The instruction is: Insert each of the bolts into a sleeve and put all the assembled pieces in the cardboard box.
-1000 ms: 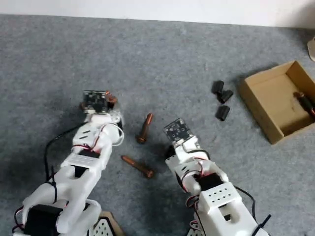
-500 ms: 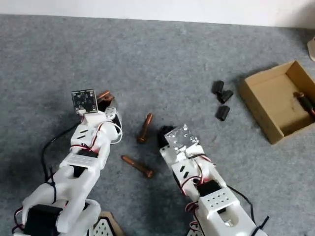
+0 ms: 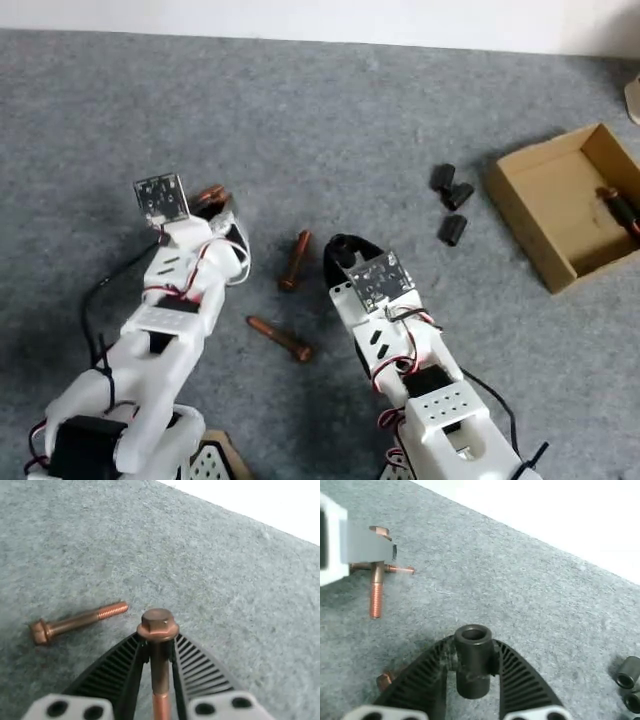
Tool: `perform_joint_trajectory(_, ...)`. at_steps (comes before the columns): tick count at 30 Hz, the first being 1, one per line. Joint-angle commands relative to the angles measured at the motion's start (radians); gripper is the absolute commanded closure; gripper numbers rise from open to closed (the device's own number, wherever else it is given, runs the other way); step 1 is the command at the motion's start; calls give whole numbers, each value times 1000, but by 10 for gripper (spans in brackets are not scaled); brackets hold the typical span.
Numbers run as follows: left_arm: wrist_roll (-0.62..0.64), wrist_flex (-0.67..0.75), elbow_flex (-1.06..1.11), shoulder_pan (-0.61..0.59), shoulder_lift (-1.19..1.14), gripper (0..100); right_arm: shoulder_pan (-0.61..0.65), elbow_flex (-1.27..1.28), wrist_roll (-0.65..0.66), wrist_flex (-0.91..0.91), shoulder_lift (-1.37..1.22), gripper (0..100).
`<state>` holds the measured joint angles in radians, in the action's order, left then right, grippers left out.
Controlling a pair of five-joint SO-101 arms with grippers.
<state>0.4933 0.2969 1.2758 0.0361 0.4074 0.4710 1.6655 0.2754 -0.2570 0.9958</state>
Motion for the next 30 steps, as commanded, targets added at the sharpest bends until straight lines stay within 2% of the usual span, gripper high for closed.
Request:
perform_joint_trajectory(1, 23, -25, -102, 1, 44, 995, -4, 143, -8, 15, 15, 995)
perform_joint_trajectory(11, 20, -26, -173, 150, 79, 995, 4, 143, -8, 25, 15, 995)
perform_joint_trajectory(16, 20, -48, -163, 236, 206, 995, 2, 143, -8, 48, 15, 995)
perform_joint_trajectory(21, 20, -114, -131, 266, 340, 995, 2, 143, -8, 50, 15, 995)
perform_joint_trajectory(26, 26, -118, -73, 277, 449, 995, 7, 143, -8, 50, 15, 995)
perform_joint_trajectory(30, 35, -118, -16, 348, 501, 995, 8, 143, -8, 45, 16, 995)
